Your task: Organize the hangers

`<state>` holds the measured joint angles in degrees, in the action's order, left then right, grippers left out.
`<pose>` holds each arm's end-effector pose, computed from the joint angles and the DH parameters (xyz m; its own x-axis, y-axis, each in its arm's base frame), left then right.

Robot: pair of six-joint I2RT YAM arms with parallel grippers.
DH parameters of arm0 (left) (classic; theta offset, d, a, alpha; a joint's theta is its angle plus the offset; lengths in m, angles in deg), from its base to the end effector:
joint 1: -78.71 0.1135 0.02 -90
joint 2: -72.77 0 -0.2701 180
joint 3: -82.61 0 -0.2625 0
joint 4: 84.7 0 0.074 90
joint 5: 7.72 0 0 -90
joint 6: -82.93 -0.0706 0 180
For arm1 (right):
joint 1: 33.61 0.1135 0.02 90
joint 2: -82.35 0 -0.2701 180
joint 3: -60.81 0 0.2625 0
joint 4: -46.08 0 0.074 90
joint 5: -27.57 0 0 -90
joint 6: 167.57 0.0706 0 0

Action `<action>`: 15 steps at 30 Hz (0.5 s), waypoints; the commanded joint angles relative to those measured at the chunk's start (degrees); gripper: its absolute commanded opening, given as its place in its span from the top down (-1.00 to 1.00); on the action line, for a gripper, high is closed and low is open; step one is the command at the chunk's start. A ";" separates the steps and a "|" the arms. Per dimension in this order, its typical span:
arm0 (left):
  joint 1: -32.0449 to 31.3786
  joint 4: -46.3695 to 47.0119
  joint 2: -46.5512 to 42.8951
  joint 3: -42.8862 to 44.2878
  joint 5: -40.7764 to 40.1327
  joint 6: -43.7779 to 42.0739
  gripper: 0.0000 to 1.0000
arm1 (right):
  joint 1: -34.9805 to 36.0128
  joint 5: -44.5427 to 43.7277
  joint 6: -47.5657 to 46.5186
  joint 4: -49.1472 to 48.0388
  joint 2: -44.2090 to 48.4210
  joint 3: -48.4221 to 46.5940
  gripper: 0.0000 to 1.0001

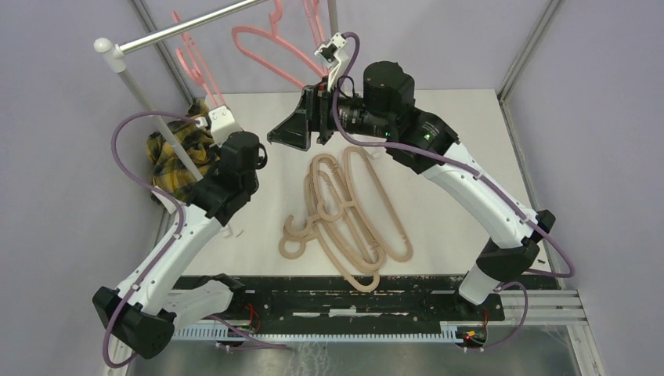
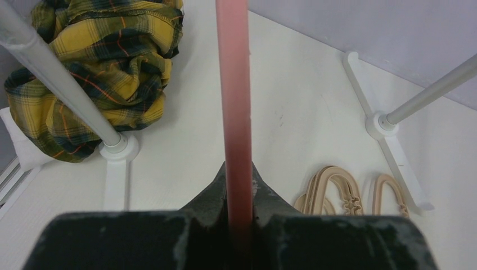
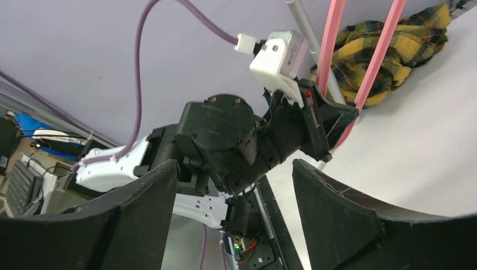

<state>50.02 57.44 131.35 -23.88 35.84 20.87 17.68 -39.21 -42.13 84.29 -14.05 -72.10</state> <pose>0.2402 -0.0731 0.3638 -0.1826 -0.2681 -0.9459 -0.3851 0.9047 -0.1821 0.2284 0.3295 0.5340 -0.5738 0.1361 -0.8076 -0.7743 0.2311 0.5891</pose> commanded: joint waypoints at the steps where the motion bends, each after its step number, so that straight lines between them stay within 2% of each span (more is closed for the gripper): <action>1: -0.35 -0.17 3.70 7.65 -1.57 -3.86 0.94 | 0.16 -3.19 -4.34 2.82 2.93 2.81 -0.64; 15: -0.32 -6.99 13.88 21.87 0.71 -5.62 0.94 | -0.69 -8.10 -8.10 6.64 10.31 6.79 -0.68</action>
<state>49.96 52.00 143.70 -7.18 36.36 18.14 17.48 -45.04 -48.23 91.50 -8.39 -65.74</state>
